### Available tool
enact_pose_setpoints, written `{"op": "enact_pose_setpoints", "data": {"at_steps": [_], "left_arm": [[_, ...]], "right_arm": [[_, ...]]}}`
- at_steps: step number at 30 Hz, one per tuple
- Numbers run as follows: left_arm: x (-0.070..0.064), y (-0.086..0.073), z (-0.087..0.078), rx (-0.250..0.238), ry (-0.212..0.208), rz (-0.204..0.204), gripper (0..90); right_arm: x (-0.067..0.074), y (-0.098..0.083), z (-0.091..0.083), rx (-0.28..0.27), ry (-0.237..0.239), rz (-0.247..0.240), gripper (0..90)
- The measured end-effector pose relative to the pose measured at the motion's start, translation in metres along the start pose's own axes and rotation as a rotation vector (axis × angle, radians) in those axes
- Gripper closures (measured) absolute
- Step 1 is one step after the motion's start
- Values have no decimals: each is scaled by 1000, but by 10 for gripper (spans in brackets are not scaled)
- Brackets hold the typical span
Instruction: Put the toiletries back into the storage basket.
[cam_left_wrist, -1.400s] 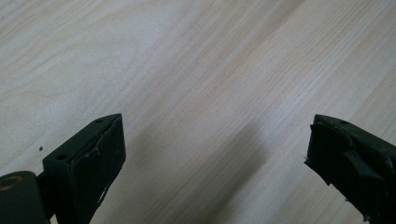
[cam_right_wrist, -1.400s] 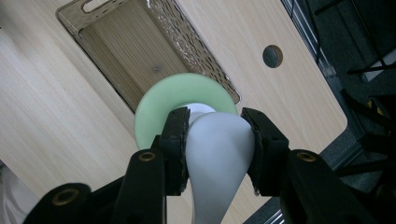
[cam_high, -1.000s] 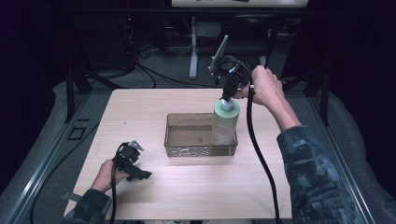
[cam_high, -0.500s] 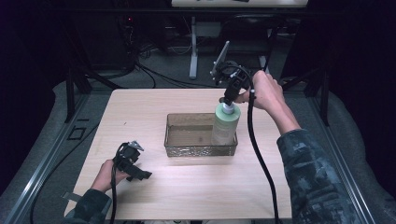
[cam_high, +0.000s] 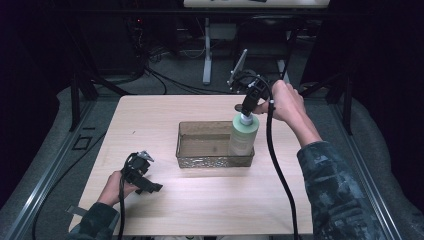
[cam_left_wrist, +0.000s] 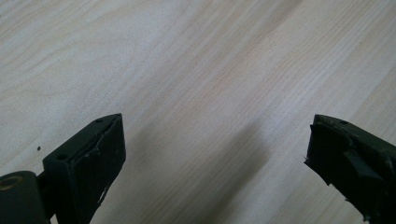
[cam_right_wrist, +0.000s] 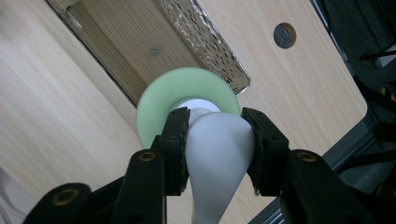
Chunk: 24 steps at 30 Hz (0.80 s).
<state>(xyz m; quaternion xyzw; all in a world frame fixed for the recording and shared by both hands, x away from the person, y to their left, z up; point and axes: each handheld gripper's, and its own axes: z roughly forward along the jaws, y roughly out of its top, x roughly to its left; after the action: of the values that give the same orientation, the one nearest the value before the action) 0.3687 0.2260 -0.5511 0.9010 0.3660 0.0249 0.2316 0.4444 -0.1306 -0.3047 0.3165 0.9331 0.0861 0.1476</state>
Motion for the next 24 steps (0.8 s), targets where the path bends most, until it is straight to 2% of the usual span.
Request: {"op": "enact_pose_setpoints", "data": {"at_steps": [24], "left_arm": [[0, 0, 0, 1, -2, -1, 46]], "right_arm": [[-1, -3, 10, 27, 2, 10, 629]]}}
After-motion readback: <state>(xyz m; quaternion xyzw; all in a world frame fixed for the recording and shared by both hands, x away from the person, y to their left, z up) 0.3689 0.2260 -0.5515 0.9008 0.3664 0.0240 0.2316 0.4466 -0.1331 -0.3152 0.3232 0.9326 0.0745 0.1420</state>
